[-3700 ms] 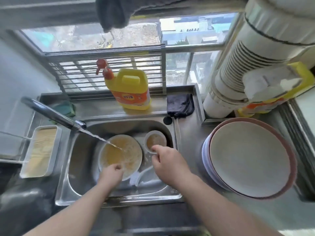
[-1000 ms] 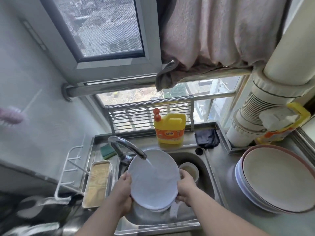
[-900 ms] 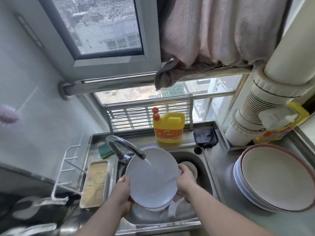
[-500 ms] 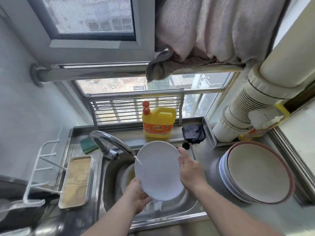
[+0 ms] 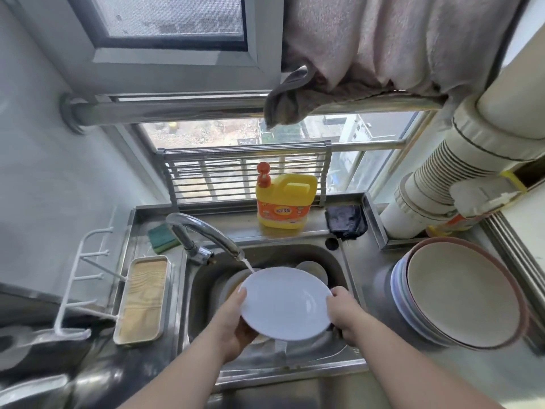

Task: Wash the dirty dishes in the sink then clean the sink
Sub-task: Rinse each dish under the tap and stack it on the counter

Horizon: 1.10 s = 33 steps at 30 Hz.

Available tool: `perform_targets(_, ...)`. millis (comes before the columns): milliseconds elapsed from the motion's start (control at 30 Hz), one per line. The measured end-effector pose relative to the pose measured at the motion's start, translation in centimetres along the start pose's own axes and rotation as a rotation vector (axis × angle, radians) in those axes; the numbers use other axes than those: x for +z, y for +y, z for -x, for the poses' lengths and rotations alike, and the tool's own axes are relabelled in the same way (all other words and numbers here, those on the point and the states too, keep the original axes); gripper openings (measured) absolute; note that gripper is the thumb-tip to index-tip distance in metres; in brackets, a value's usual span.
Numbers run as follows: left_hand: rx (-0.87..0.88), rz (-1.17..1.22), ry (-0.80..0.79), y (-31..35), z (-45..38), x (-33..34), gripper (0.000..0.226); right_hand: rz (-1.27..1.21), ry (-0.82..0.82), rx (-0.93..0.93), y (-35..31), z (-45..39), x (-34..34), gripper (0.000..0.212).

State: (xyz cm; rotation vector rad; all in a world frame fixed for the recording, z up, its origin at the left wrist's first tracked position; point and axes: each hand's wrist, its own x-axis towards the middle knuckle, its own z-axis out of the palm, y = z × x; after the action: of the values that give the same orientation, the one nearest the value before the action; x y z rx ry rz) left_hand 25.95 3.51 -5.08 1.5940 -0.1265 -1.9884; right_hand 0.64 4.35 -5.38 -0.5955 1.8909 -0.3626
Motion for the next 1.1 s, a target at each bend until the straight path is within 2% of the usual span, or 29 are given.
perform_targets(100, 0.049, -0.014, -0.008, 1.2, 0.8, -1.3, 0.05, -0.146, -0.109, 0.081, 0.7, 0.0, 3.2, 0.024)
perform_targets(200, 0.119, 0.036, -0.01, 2.4, 1.6, -2.3, 0.046, -0.365, -0.182, 0.114, 0.3, 0.5, 6.2, 0.024)
perform_targets(367, 0.227, 0.1, 0.099, 3.7, 2.1, -4.0, 0.03, -0.484, -0.166, 0.029, -1.5, 0.8, 9.4, 0.019)
perform_targets(433, 0.238, 0.145, 0.122, 3.9, 2.3, -4.5, 0.028, -0.505, -0.161, -0.024, -2.5, 0.9, 10.0, 0.023)
perform_targets(567, 0.161, 0.34, 0.118, 3.5, 2.1, -5.3, 0.029, -0.437, -0.116, -0.222, -4.3, 1.4, 9.5, 0.03)
perform_targets(733, 0.022, 0.45, 0.067, 1.3, 0.6, -3.7, 0.068, -0.33, -0.029, -0.41, -5.7, 2.5, 6.7, 0.03)
perform_targets(800, -0.027, 0.46, 0.072, 0.3, -0.2, -2.1, 0.076, -0.287, 0.014, -0.441, -6.0, 3.0, 5.4, 0.03)
perform_targets(933, -0.118, 0.397, 0.065, -1.4, -1.1, 1.4, 0.076, -0.148, 0.128, -0.494, -5.8, 3.4, 2.8, 0.029)
perform_targets(1033, -0.15, 0.298, 0.076, -2.8, -1.4, 2.9, 0.08, -0.052, 0.205, -0.454, -4.9, 2.9, 1.1, 0.028)
perform_targets(1100, -0.16, 0.243, 0.076, -3.4, -1.2, 3.0, 0.075, 0.004, 0.245, -0.408, -3.9, 2.5, 0.3, 0.03)
